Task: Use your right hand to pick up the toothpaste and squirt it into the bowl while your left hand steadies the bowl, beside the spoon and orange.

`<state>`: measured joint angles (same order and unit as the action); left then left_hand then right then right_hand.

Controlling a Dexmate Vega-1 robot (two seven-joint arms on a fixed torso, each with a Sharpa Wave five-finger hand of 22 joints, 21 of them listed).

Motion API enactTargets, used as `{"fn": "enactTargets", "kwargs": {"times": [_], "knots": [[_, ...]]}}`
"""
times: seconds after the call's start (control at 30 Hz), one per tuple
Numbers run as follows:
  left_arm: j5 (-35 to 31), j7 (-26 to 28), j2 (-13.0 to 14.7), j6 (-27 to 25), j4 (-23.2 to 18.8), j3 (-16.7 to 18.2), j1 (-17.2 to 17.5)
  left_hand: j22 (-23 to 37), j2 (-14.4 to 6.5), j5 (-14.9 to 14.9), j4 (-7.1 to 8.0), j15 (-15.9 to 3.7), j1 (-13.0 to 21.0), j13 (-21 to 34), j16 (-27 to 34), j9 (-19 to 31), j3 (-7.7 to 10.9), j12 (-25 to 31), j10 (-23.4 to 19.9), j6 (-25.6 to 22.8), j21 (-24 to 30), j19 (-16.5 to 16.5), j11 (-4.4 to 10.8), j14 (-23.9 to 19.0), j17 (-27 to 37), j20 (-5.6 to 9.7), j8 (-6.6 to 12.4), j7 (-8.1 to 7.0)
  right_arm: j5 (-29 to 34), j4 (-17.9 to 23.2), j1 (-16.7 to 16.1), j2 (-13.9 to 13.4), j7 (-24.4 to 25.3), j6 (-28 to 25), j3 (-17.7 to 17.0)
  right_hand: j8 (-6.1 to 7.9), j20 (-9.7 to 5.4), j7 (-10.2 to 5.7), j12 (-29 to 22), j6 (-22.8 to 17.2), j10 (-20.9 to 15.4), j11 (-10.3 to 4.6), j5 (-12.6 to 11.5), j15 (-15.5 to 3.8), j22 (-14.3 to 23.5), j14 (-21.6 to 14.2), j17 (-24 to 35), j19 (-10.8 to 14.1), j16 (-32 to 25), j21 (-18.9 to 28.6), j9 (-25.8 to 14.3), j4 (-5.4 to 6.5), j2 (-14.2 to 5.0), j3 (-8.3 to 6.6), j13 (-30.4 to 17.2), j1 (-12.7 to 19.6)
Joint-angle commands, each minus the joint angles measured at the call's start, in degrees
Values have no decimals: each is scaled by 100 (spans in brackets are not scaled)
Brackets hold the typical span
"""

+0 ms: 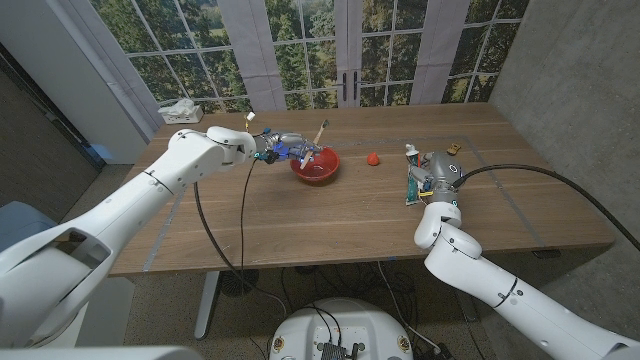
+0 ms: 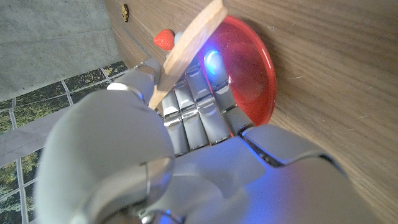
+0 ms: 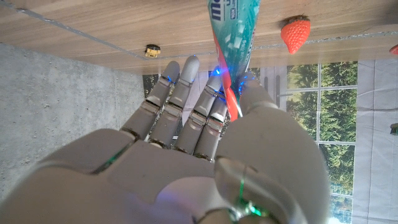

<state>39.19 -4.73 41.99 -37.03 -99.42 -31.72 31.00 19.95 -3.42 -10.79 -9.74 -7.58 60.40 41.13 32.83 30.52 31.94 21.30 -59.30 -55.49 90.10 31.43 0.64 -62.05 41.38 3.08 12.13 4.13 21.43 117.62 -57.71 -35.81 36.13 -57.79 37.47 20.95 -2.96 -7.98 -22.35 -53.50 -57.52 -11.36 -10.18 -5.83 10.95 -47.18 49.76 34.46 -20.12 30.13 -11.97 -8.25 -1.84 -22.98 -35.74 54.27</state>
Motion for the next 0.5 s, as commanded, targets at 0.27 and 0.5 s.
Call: {"fn": "enactTargets", "kwargs": {"times": [0.27, 0.5], "knots": [[-149, 466, 35, -345, -297, -82, -12, -10, -637, -29, -3, -547, 582, -15, 1, -4, 63, -38, -1010, 7, 20, -2, 908, -140, 12, 544, -2, 60, -183, 108, 133, -165, -220, -512, 274, -33, 4, 74, 30, -12, 16, 76, -2, -605, 7, 28, 4, -22, 27, 38, 1, -12, -87, 18, -38, -37], [-144, 454, 39, -381, -275, -90, -18, -13, -636, -29, -8, -545, 581, -11, 12, -14, 66, -44, -1014, 8, 22, 3, 906, -144, 27, 544, -2, 60, -57, -55, 408, -168, -248, -897, 663, -67, 12, 80, 78, 55, 82, 76, -2, -594, 7, 125, -52, -34, 106, 46, 1, -2, -71, 48, -34, -99]]}}
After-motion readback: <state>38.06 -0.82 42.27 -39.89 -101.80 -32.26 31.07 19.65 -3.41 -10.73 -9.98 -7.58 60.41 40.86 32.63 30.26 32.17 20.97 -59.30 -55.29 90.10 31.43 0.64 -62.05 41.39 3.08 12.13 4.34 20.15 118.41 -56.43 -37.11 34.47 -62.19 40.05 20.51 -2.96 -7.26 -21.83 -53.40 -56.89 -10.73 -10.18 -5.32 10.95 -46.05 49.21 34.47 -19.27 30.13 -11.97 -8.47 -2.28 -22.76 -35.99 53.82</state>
